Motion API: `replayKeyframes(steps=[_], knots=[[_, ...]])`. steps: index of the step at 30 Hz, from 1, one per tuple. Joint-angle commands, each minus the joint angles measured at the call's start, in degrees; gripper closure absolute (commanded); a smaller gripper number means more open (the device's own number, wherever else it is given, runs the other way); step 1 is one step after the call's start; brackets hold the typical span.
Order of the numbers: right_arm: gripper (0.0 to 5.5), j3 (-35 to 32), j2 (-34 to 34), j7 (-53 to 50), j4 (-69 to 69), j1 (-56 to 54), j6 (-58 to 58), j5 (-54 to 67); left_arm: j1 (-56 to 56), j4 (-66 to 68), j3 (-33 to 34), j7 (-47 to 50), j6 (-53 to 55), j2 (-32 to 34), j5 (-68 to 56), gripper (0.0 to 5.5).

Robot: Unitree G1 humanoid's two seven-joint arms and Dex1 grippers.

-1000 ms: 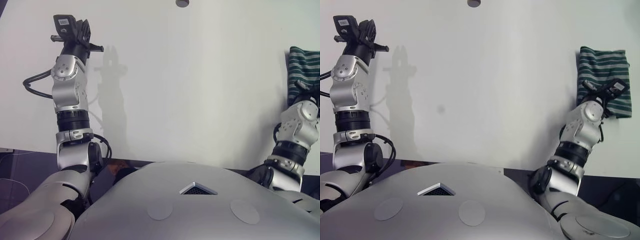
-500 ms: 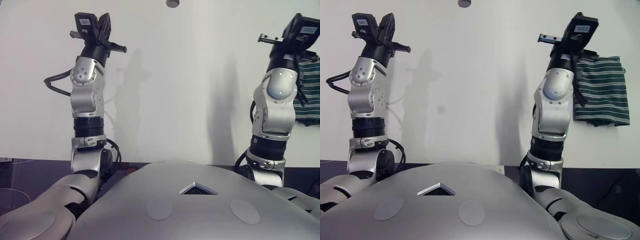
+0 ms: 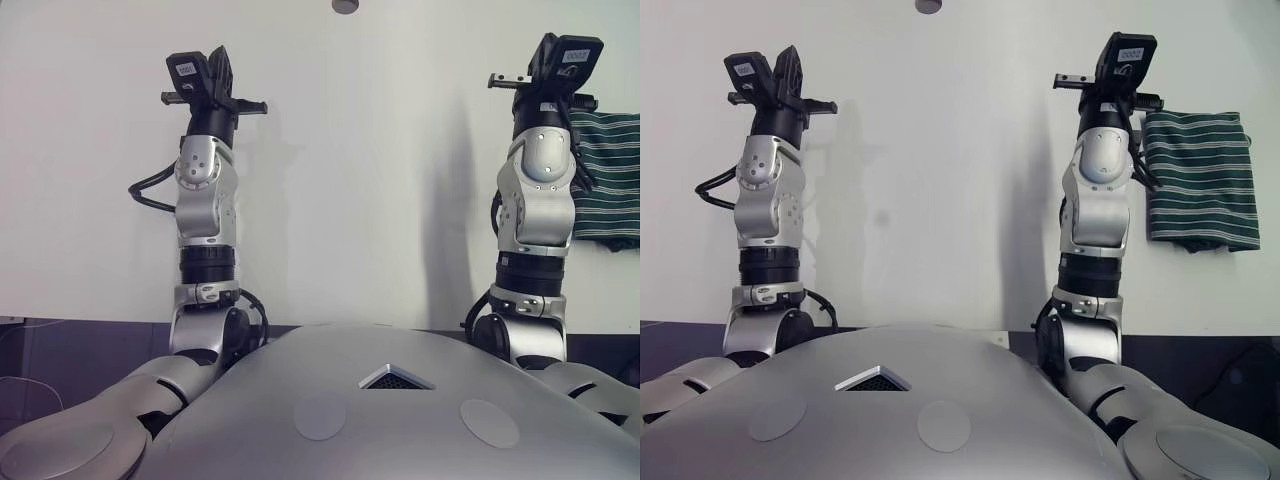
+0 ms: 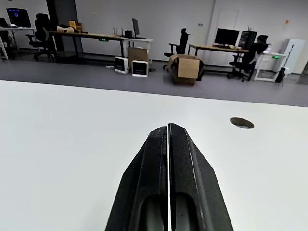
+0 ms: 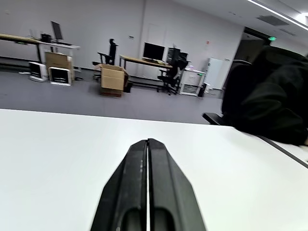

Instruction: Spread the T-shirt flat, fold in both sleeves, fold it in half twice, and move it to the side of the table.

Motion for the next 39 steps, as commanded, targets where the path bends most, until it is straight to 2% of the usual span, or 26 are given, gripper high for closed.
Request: replayKeyframes(steps=[1, 11, 24, 31, 39], knots=[[5.5, -0.08, -2.17, 3.71, 0.94, -1.12, 2.41, 0.66, -0.45, 2.83, 0.55, 2.77, -3.23, -1.56, 0.91, 5.45], [5.5, 1.01, -1.97, 5.53, -0.82, -0.06, 4.83, -0.21, 1.92, 3.91, -0.7, 3.42, -6.44, -2.69, 2.05, 5.45], [5.5, 0.81, 6.21, -3.26, -0.21, 3.25, 1.5, -1.54, -3.67, 7.0, -1.45, -2.04, -1.48, 0.34, 0.99, 5.45], [5.5, -0.52, 9.59, -7.9, -1.26, 7.02, -1.01, -2.03, -6.9, 7.13, -0.18, -5.38, 3.15, 5.56, 0.07, 5.45], [5.5, -1.05, 9.91, -8.12, 1.7, 6.66, -3.55, -2.05, -7.4, 7.48, -0.54, -5.63, 3.89, 4.87, 0.19, 5.45]])
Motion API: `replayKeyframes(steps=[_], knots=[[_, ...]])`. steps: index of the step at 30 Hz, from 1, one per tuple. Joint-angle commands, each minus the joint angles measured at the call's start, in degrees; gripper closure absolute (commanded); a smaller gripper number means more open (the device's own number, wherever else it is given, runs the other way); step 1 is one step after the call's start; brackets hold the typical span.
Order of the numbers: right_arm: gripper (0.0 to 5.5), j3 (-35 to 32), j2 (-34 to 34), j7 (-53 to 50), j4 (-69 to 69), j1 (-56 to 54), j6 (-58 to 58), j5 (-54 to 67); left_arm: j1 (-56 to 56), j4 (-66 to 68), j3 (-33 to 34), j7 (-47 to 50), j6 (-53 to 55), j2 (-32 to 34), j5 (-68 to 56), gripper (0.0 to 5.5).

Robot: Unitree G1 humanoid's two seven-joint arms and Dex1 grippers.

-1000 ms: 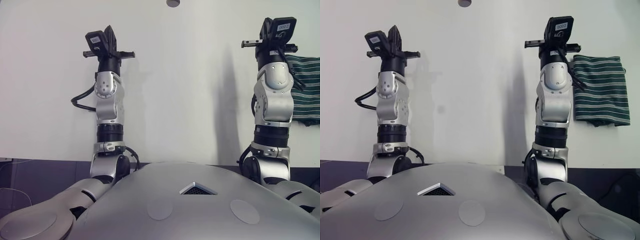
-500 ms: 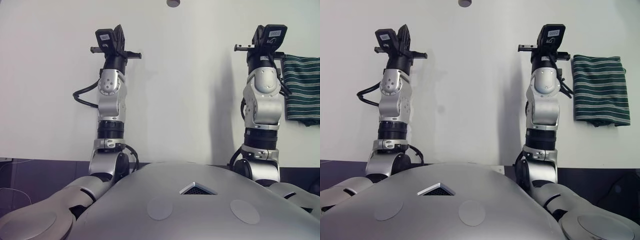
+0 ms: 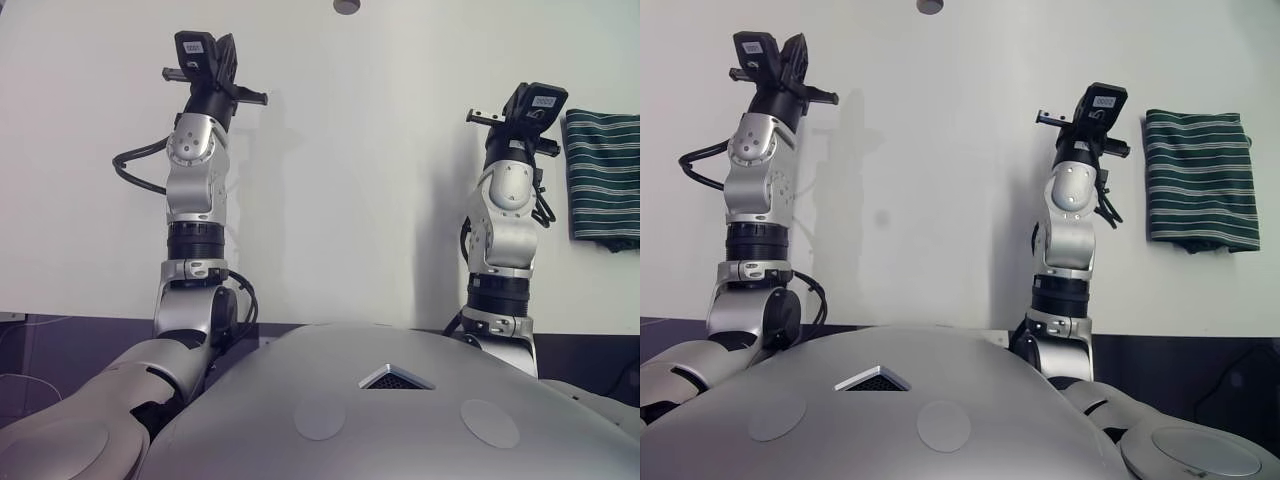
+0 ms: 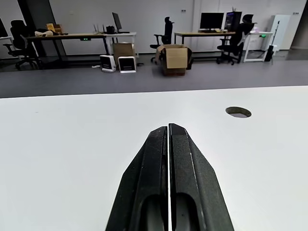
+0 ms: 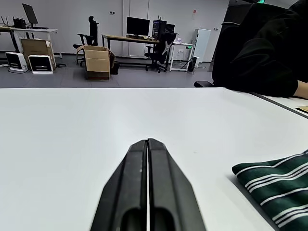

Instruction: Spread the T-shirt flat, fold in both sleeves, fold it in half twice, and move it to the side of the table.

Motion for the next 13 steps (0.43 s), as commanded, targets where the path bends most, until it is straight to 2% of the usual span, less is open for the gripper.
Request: replayKeyframes(steps=[1, 7, 13], knots=[[5.5, -0.87, -1.13, 0.83, 3.31, -1.63, -1.48, 0.38, -0.8, 1.54, -0.01, 0.9, -1.0, -0.82, 0.18, 5.45], [5.5, -0.42, -2.46, 2.63, 7.33, -6.38, -3.14, 0.54, -2.08, 4.88, 2.53, 2.93, -4.12, -0.36, -0.17, 5.45], [5.5, -2.43, -2.63, 1.73, 6.86, -4.58, -4.01, 0.65, -3.55, 6.63, 0.99, 1.57, -5.6, -0.88, 0.66, 5.45]])
